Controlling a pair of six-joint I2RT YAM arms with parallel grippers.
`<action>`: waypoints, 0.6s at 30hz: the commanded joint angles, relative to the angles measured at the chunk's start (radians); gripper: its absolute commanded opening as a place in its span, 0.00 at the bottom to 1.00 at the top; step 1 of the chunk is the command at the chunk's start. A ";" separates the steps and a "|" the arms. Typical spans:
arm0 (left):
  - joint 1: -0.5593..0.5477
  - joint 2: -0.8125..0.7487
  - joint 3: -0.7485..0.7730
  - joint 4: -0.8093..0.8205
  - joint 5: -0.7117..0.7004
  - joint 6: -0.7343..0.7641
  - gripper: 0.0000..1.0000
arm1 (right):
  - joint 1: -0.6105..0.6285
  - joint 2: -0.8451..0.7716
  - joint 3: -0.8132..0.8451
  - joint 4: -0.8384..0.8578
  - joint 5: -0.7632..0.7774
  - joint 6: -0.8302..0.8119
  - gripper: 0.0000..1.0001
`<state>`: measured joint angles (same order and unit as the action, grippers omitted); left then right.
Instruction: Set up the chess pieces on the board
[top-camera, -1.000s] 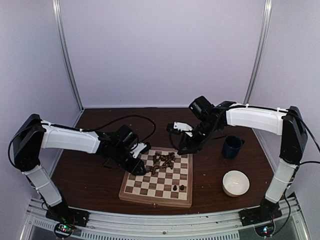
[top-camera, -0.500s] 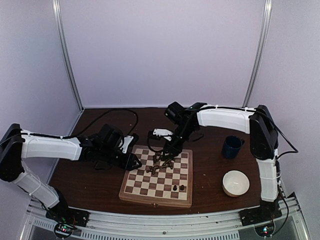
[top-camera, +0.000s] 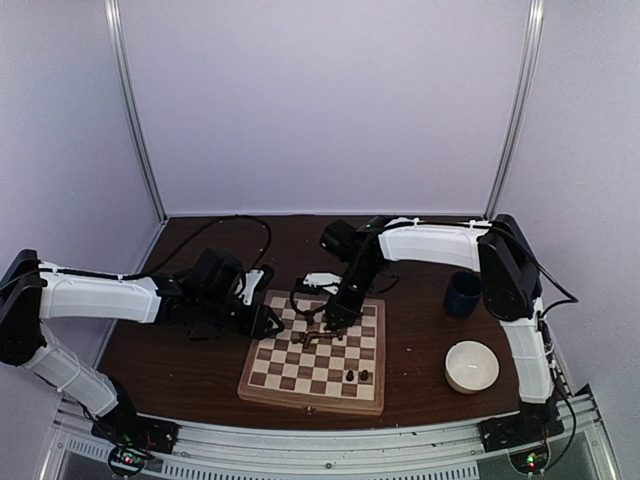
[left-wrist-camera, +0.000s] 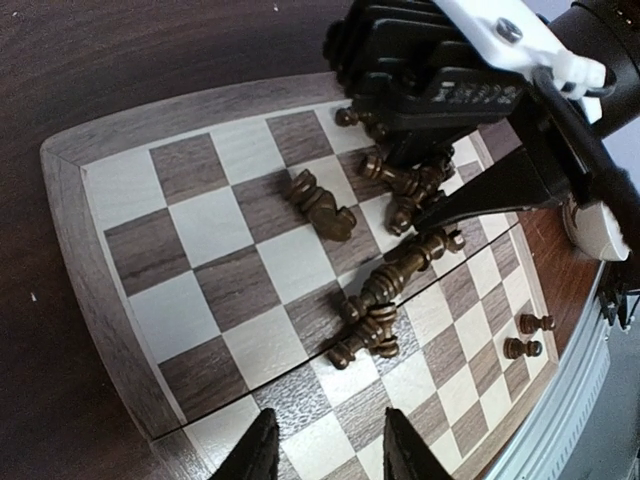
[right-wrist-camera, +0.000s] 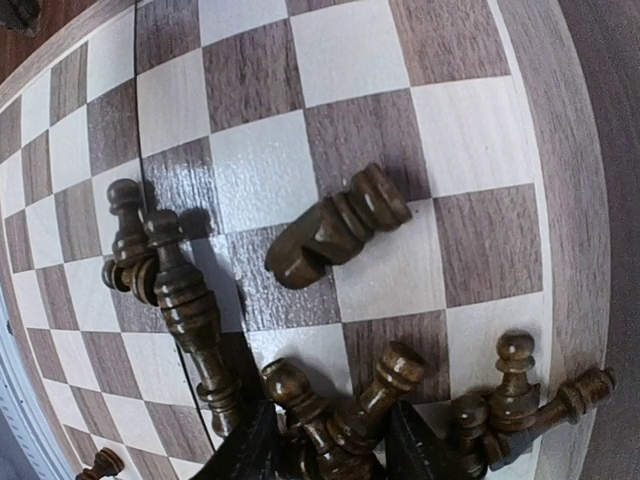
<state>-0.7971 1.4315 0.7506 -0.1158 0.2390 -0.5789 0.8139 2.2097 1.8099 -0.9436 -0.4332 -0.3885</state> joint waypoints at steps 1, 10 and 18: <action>0.007 -0.006 -0.006 0.065 -0.010 -0.027 0.35 | 0.007 0.030 0.046 -0.013 0.055 0.029 0.40; 0.007 -0.003 -0.006 0.074 -0.007 -0.036 0.35 | 0.013 0.015 0.051 -0.013 0.016 0.036 0.22; 0.008 0.070 0.030 0.147 0.070 -0.079 0.36 | 0.014 -0.127 -0.048 0.046 -0.080 -0.008 0.22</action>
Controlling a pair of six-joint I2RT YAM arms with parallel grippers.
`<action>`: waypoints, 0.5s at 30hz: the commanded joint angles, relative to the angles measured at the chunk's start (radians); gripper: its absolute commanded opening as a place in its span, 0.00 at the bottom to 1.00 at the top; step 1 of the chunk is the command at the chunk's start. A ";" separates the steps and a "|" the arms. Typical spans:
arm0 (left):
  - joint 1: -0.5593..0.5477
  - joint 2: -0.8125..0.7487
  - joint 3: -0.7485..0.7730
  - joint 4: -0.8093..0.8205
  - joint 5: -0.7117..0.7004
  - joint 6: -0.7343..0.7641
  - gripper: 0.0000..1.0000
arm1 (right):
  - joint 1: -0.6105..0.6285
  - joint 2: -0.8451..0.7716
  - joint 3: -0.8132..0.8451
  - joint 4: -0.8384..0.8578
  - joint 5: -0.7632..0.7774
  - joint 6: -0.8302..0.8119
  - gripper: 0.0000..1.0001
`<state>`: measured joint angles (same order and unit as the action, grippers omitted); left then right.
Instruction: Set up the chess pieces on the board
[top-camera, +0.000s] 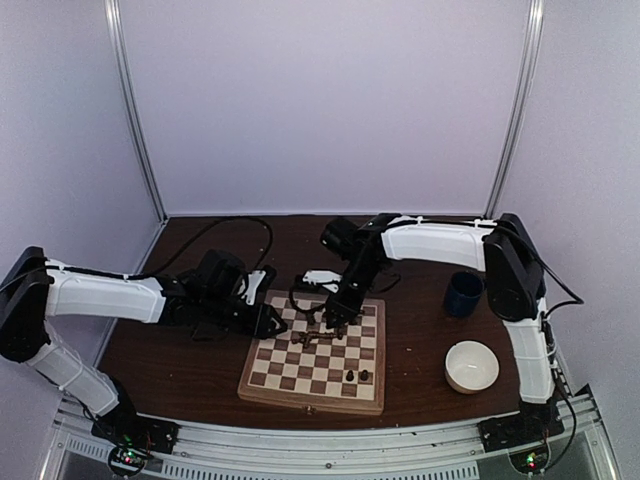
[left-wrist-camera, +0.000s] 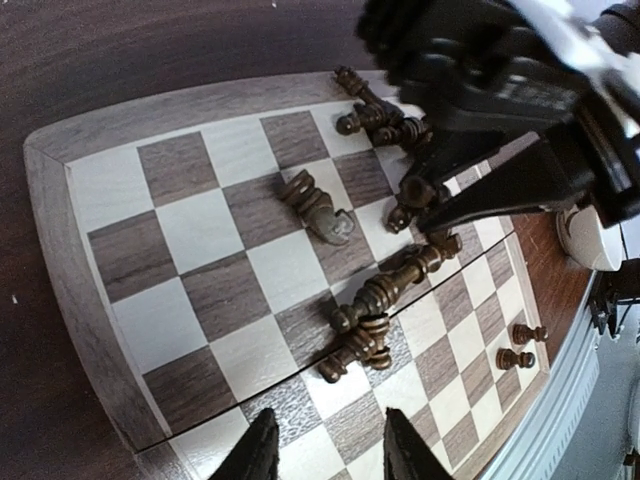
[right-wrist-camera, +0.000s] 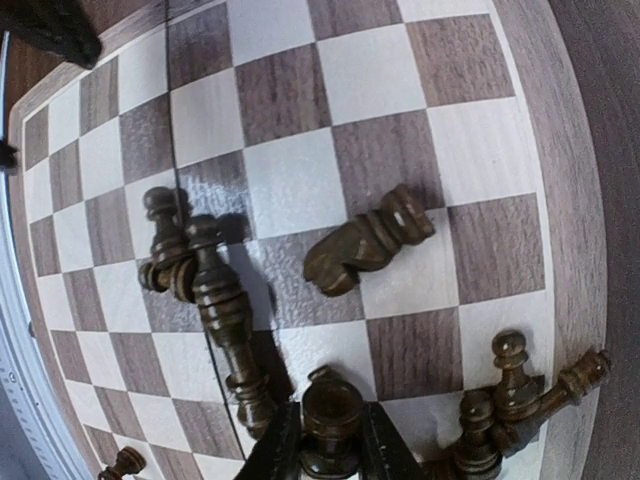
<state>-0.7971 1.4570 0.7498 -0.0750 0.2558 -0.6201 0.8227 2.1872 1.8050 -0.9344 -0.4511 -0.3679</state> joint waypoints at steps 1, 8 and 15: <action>0.007 0.053 0.029 0.137 0.073 -0.050 0.36 | 0.006 -0.120 -0.061 0.050 -0.075 -0.034 0.22; 0.007 0.142 0.015 0.428 0.239 -0.230 0.42 | 0.006 -0.164 -0.101 0.075 -0.189 -0.052 0.22; 0.007 0.225 -0.016 0.733 0.326 -0.439 0.43 | 0.007 -0.177 -0.092 0.066 -0.246 -0.058 0.22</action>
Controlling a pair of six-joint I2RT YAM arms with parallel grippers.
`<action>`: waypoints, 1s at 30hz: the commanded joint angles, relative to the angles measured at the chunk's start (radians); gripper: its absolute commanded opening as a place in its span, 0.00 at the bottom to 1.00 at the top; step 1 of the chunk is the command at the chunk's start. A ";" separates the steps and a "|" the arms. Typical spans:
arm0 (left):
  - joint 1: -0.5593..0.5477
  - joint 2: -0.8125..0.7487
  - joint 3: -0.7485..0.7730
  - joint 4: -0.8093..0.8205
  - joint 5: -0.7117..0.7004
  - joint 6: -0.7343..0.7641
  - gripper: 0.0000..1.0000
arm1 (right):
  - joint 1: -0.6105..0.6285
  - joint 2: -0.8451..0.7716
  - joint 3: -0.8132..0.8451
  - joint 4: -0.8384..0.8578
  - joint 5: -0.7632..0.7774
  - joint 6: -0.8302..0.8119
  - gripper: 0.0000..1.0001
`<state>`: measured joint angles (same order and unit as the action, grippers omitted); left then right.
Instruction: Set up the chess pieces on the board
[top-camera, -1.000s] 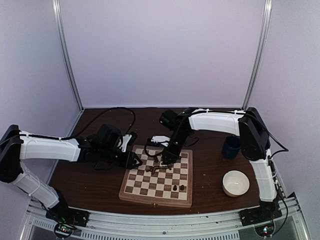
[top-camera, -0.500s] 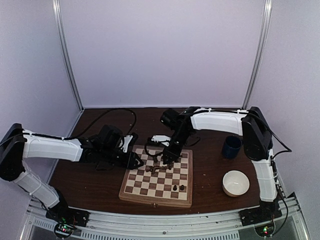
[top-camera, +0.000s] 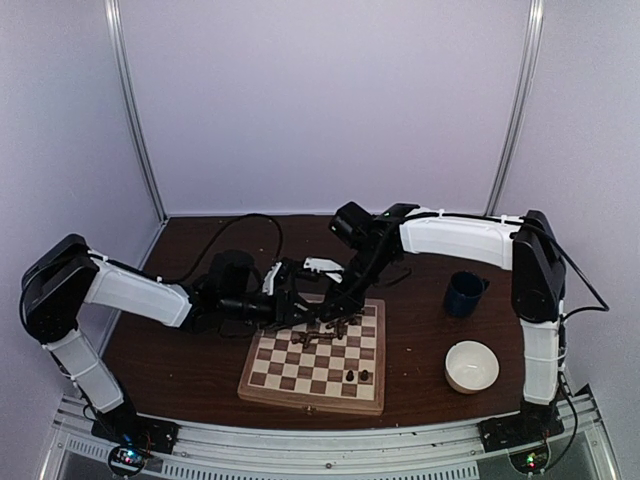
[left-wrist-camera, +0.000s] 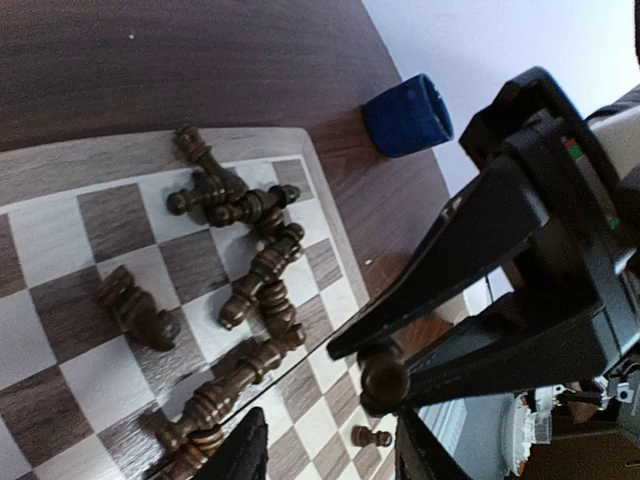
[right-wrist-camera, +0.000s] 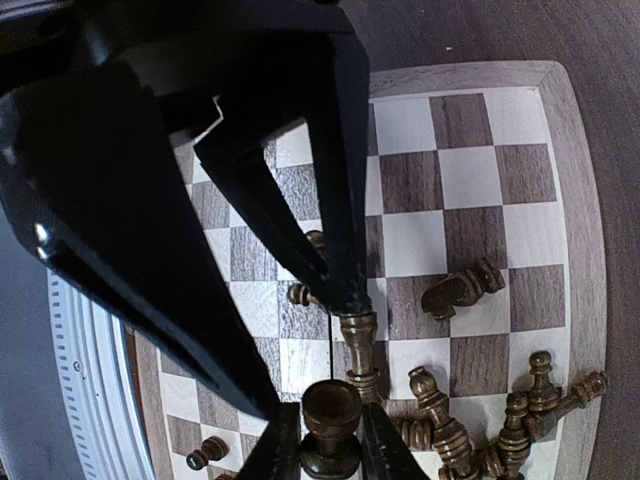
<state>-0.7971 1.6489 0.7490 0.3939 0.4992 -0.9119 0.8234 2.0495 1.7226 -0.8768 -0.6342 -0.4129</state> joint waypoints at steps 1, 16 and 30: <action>0.007 0.042 -0.020 0.289 0.086 -0.166 0.43 | 0.006 -0.042 -0.012 0.009 -0.069 -0.014 0.22; 0.006 0.112 -0.030 0.433 0.106 -0.283 0.27 | 0.012 -0.092 -0.049 0.027 -0.091 -0.011 0.22; 0.006 0.044 -0.036 0.348 0.086 -0.243 0.02 | 0.010 -0.121 -0.071 0.040 -0.067 -0.009 0.30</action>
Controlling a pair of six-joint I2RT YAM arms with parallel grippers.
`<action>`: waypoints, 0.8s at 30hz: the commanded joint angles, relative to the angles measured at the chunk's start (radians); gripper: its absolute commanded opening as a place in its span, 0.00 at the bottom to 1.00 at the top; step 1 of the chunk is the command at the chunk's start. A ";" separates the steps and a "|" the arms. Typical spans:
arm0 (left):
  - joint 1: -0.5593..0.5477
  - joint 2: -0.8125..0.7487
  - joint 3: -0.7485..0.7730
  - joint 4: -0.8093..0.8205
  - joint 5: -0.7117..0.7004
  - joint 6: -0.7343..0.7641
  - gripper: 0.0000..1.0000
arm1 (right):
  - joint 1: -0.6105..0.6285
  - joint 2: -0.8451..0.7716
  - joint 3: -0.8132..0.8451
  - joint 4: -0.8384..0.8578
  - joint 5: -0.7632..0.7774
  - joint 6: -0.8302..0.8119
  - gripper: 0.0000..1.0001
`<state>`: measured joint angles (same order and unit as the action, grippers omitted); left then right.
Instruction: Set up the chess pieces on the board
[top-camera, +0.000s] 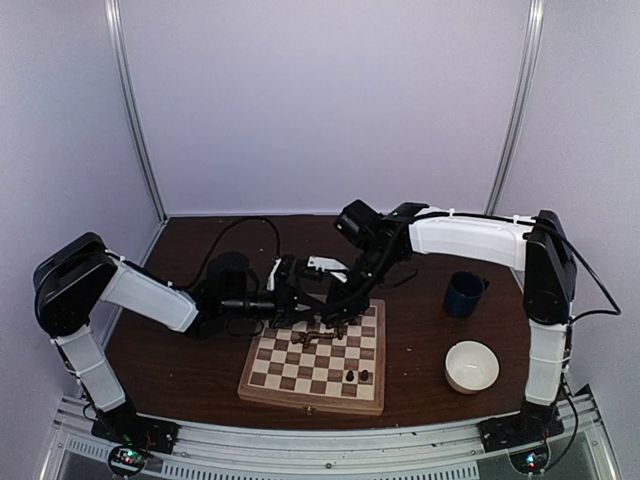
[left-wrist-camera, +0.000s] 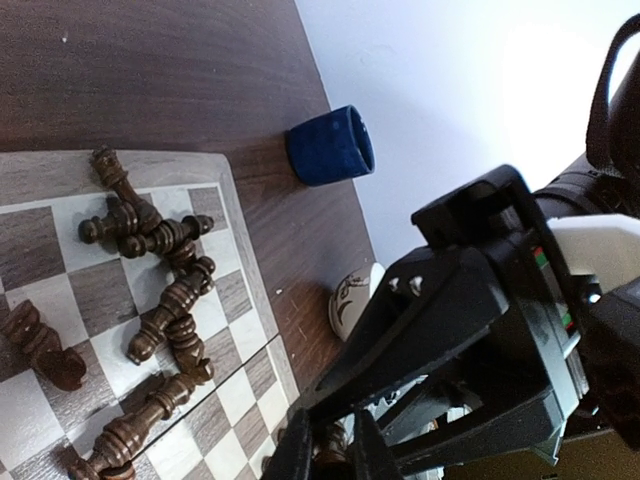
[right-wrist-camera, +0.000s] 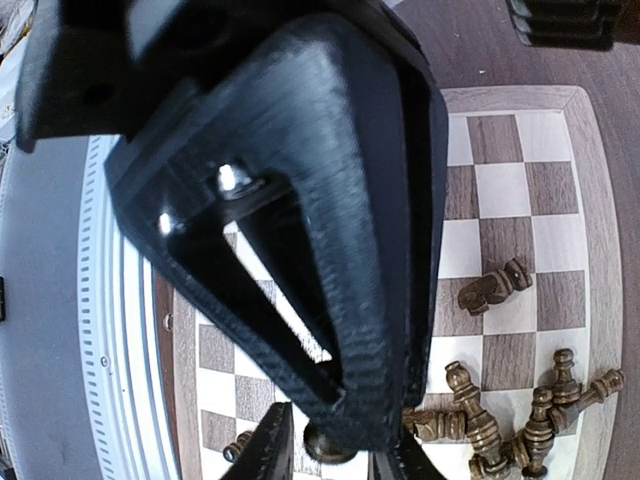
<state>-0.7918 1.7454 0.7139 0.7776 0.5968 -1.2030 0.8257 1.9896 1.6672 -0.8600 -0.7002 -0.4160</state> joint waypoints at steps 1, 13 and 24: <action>0.000 -0.069 0.001 -0.065 -0.017 0.063 0.02 | 0.007 -0.071 -0.022 0.026 0.004 -0.007 0.32; -0.002 -0.414 0.083 -0.951 -0.220 0.518 0.02 | -0.033 -0.218 -0.155 0.018 -0.020 -0.065 0.52; -0.066 -0.676 -0.047 -1.324 -0.396 0.604 0.02 | -0.077 -0.248 -0.182 0.038 0.011 -0.070 0.52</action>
<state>-0.8238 1.1130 0.7227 -0.4065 0.2749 -0.6353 0.7513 1.7523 1.4799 -0.8360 -0.6987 -0.4725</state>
